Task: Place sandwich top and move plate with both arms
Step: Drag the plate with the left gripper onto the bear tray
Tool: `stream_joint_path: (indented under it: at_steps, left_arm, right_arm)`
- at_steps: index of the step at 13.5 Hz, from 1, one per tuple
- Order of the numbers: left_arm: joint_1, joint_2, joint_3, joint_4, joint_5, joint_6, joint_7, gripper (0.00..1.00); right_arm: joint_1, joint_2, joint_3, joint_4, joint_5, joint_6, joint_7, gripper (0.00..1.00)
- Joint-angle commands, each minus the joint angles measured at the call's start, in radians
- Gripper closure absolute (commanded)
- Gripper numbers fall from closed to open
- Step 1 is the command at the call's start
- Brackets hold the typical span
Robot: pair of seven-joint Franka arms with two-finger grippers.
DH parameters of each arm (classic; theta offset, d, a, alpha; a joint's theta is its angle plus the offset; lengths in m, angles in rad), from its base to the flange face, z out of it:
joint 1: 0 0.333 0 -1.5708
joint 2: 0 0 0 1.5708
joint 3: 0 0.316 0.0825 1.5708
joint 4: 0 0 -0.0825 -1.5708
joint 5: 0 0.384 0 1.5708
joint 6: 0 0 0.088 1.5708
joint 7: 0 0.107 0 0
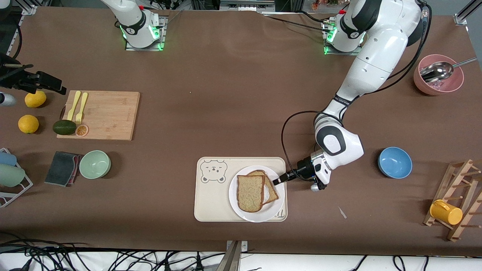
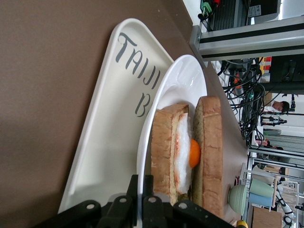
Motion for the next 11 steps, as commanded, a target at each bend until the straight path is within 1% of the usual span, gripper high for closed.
stream_joint_path:
  at_steps: [1, 2, 3, 4, 7, 8, 9, 10, 11]
  left_arm:
    - [-0.005, 0.011, 0.013, 0.039, 0.052, -0.005, -0.039, 0.62]
    - [-0.002, 0.005, 0.013, 0.039, 0.065, -0.005, -0.039, 0.51]
    - [0.001, -0.003, 0.013, 0.032, 0.079, -0.006, -0.039, 0.3]
    - [0.003, -0.011, 0.013, 0.025, 0.079, -0.008, -0.039, 0.17]
    - [0.026, -0.037, 0.015, -0.012, 0.108, -0.038, -0.039, 0.12]
    - [0.032, -0.061, 0.015, -0.039, 0.125, -0.046, -0.041, 0.1]
    - [0.037, -0.092, 0.016, -0.07, 0.141, -0.051, -0.042, 0.04]
    - [0.043, -0.123, 0.016, -0.104, 0.162, -0.052, -0.048, 0.01]
    - [0.053, -0.156, 0.016, -0.134, 0.19, -0.052, -0.052, 0.01]
  right_arm:
    - [-0.008, -0.013, 0.004, -0.013, 0.017, 0.003, -0.022, 0.0]
    - [-0.008, -0.013, 0.004, -0.013, 0.017, 0.001, -0.022, 0.0]
    - [-0.008, -0.013, 0.004, -0.013, 0.017, 0.001, -0.022, 0.0]
    - [-0.008, -0.013, 0.004, -0.014, 0.017, 0.0, -0.022, 0.0]
    - [-0.008, -0.013, 0.004, -0.013, 0.017, -0.001, -0.022, 0.0]
    - [-0.008, -0.013, 0.004, -0.013, 0.017, -0.001, -0.022, 0.0]
    - [-0.008, -0.013, 0.004, -0.013, 0.017, -0.001, -0.022, 0.0]
    - [-0.008, -0.013, 0.004, -0.014, 0.017, -0.001, -0.022, 0.0]
    - [-0.008, -0.013, 0.004, -0.013, 0.017, -0.001, -0.022, 0.0]
